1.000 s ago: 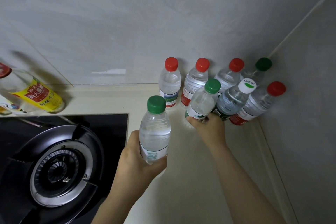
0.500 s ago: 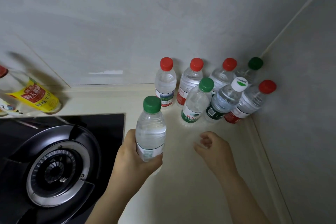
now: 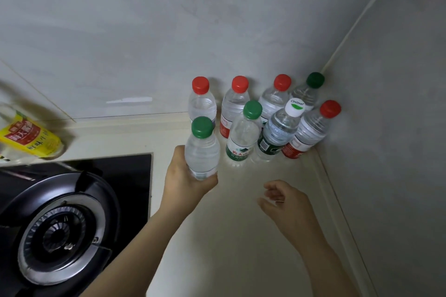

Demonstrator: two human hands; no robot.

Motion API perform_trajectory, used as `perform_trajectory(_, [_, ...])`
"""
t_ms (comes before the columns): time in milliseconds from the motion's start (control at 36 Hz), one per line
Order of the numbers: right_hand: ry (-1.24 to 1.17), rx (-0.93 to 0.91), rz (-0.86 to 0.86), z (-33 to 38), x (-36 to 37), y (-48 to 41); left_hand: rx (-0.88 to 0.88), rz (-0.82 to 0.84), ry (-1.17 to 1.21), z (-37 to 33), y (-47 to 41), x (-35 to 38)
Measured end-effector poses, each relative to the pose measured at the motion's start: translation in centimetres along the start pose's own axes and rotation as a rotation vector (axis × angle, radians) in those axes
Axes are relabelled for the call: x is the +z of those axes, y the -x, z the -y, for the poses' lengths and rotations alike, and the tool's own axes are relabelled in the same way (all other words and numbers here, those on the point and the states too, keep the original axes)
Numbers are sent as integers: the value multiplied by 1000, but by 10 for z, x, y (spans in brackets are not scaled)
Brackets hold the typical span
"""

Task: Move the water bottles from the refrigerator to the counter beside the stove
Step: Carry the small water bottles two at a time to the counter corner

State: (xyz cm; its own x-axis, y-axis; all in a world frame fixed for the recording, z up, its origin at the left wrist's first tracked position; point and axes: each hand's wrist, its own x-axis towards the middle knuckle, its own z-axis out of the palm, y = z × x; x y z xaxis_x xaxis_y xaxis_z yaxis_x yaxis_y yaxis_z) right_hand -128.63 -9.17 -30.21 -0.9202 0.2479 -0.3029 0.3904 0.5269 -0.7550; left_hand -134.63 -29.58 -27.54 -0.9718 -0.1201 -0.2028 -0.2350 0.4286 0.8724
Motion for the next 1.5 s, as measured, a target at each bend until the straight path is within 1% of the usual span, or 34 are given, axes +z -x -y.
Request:
perform_trajectory(250, [-40,31,-1,-10,-5,2,46,-20,42,-8,-27,13])
perform_trajectory(806, [-57,60,-21,-22,-7,-5,123,-29,90,8,-49,40])
perform_trajectory(1000, [-58,52,-12,-20,-4,-6,143,1,46,10,-51,38])
perform_trajectory(1194, [-58,40,4,-17,3,-6,156,-39,-178,13,-50,35])
perform_trajectory(1500, [-57,24,-1,-14,-2,-2,130,-34,-116,9,-51,33])
